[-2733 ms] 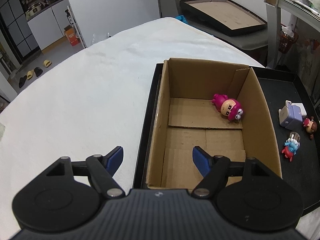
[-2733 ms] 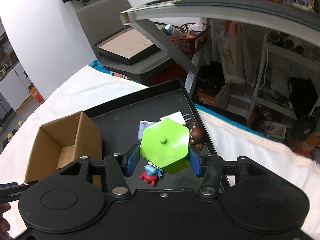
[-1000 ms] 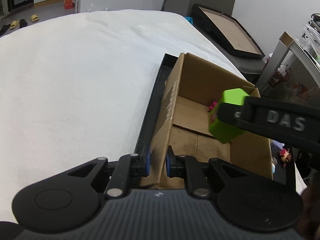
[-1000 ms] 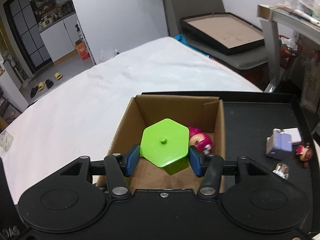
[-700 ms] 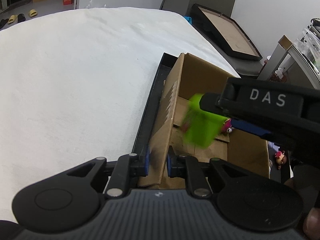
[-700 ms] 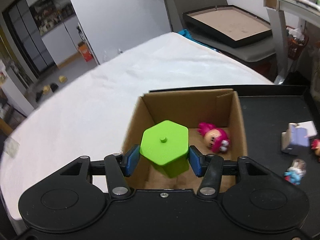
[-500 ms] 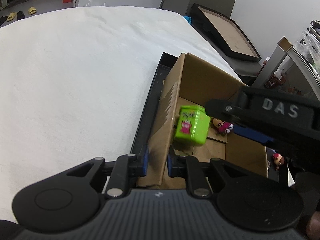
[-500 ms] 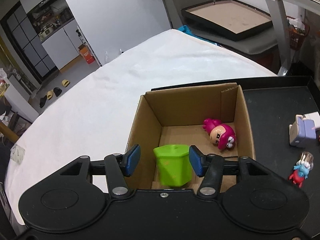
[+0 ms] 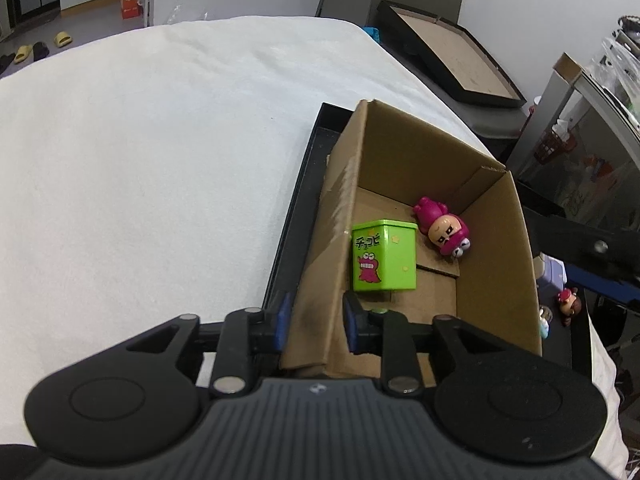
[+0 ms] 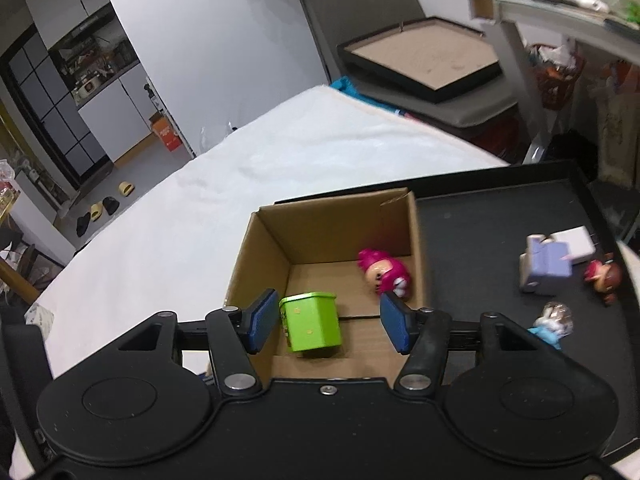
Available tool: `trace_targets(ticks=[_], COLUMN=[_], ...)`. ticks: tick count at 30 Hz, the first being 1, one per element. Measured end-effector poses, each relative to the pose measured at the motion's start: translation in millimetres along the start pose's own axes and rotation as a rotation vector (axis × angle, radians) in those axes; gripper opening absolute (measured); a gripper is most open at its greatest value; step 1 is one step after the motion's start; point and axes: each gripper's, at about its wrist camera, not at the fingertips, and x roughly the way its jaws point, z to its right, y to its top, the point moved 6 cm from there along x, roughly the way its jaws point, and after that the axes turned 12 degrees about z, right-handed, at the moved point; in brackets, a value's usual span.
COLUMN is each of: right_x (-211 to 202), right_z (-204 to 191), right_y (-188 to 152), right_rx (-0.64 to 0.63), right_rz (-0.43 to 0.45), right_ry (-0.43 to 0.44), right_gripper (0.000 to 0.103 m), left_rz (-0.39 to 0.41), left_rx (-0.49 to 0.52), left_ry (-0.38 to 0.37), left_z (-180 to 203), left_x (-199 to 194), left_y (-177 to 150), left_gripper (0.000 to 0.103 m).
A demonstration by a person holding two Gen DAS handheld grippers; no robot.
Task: Organize rigid objects
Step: 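Lower the green container into the box and open the right gripper, then move the right gripper back to the blue-red figure with mug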
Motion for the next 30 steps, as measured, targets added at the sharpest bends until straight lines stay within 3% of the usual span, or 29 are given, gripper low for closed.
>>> trace_targets(ticks=[6,15,21,30], right_x=[-12,-18,-16,2], right_z=[22,70,108,146], right_y=[6,1,-8,-25], right_rx=[-0.018,0.016,0.083,0.123], right_rz=[0.024,0.043,0.056,0.033], right_ry=[-0.022,-0.054,-0.077,-0.123], right_gripper=[0.063,0.063,0.064,0.073], left_rz=[0.045,0.042,0.044,0.058], left_rx=[0.066,0.145,0.215,0.287], left_ry=[0.05,0.119,0.154,0.224], left_z=[11,26,43,68], left_x=[-9,-7,-7,-5], left_y=[7,8,8,13], left_gripper=[0.052,0.066,0.068,0.074])
